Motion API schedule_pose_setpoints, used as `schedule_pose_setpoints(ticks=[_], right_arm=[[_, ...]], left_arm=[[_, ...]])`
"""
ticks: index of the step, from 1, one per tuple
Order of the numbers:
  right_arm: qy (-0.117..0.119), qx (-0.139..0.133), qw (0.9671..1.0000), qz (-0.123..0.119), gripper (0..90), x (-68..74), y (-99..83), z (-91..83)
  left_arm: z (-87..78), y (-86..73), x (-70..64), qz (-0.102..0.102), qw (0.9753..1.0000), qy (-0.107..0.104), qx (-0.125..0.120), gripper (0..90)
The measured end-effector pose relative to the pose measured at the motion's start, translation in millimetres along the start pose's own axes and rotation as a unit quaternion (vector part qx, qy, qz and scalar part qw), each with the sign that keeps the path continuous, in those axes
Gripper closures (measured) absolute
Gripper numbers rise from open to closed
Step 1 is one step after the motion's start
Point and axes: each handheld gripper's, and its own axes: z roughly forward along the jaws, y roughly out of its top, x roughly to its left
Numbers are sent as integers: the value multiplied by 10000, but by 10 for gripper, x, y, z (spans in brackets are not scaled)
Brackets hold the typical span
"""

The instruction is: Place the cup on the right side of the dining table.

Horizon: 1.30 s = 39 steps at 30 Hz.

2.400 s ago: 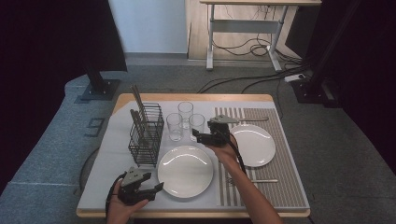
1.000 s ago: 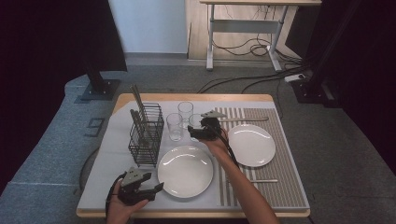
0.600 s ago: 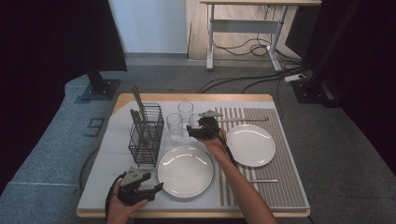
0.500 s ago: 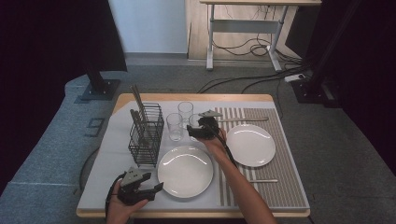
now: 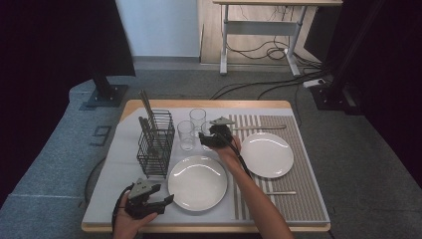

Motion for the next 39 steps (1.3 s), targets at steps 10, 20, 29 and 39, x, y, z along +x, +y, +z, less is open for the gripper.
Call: schedule_pose_setpoints(ticks=[10, 20, 29, 39], right_arm=[[-21, 27, 10000, -92, 283, -3, 7, -11], [-40, 23, 10000, 54, 285, -47, 23, -34], [2, -57, 10000, 80, 286, -90, 69, -124], [-4, -122, 9999, 113, 286, -130, 115, -204]], left_arm=[[-19, 0, 12, -19, 10000, 9, -11, 318], [-20, -1, 14, -21, 10000, 13, -17, 318], [-1, -2, 4, -4, 10000, 14, 8, 318], [7, 1, -3, 5, 10000, 3, 18, 318]])
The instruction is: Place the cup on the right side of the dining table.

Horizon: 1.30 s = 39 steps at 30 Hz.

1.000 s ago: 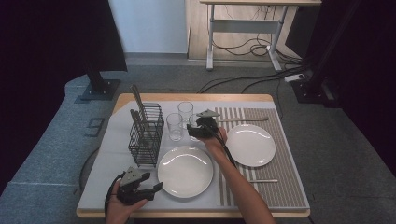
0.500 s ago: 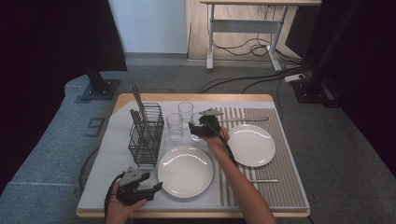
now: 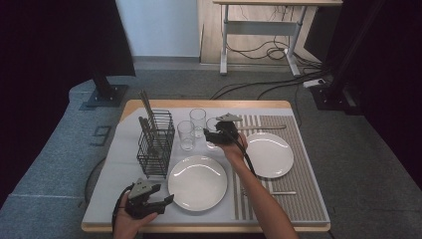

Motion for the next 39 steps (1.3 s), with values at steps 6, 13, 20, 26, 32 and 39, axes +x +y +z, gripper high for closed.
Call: schedule_pose_setpoints(ticks=[6, 13, 20, 26, 32, 39], right_arm=[[24, -40, 10000, 11, 286, -17, 34, -48], [6, -94, 10000, 21, 286, -57, 73, -99], [-5, -116, 9999, 41, 286, -94, 99, -130], [-57, -148, 9999, 61, 286, -146, 112, -161], [-79, -177, 9998, 54, 287, -175, 121, -191], [-99, -181, 9998, 58, 286, -208, 120, -205]], left_arm=[[6, 1, -6, 11, 10000, 0, 10, 318], [14, 1, -11, 5, 10000, -6, 7, 318], [17, 1, -12, 14, 10000, -2, 6, 318], [20, 1, -15, 18, 10000, -4, 8, 318], [26, 0, -16, 31, 10000, -13, 27, 318], [29, -1, -16, 32, 10000, -10, 33, 318]])
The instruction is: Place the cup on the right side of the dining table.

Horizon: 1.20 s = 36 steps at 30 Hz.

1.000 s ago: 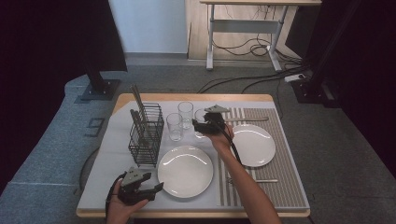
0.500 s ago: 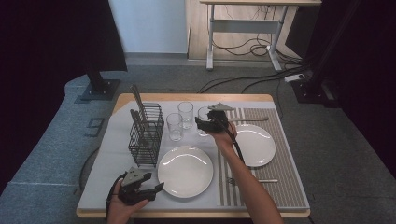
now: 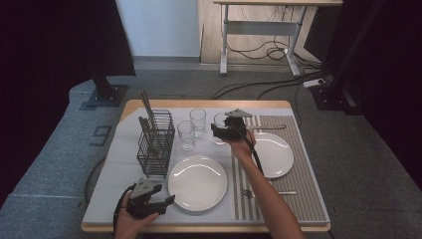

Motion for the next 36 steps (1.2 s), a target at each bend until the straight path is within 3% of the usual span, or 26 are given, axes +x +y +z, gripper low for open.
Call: schedule_pose_setpoints(ticks=[36], right_arm=[[-322, 29, 9994, 132, 286, -273, -14, -47]], left_arm=[[9, -1, -7, 7, 10000, 4, 17, 318]])
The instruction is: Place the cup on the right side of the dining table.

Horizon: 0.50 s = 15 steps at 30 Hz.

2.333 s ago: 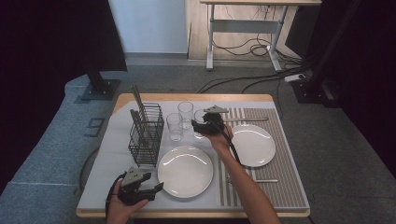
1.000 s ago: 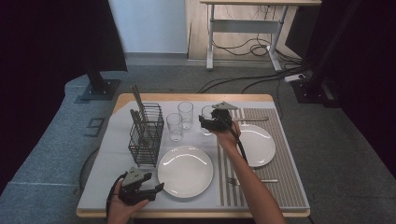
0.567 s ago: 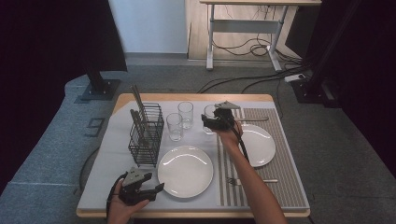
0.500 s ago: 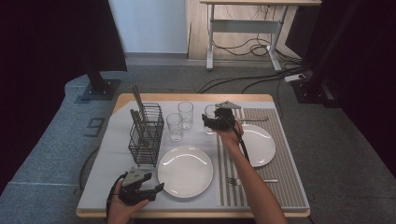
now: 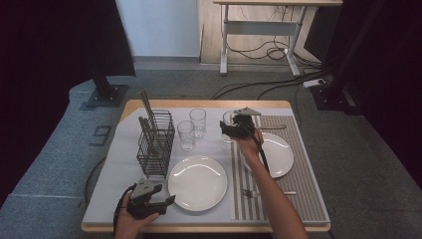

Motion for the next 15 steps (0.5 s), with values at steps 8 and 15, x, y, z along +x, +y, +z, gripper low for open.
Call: schedule_pose_setpoints(ticks=[8, 15], right_arm=[[-84, 13, 10000, 8, 286, -48, -7, 1], [-161, 66, 9998, -10, 286, -79, -31, 34]], left_arm=[[1, -1, 0, 3, 10000, 4, 5, 318], [7, -1, -4, 14, 10000, 0, 14, 318]])
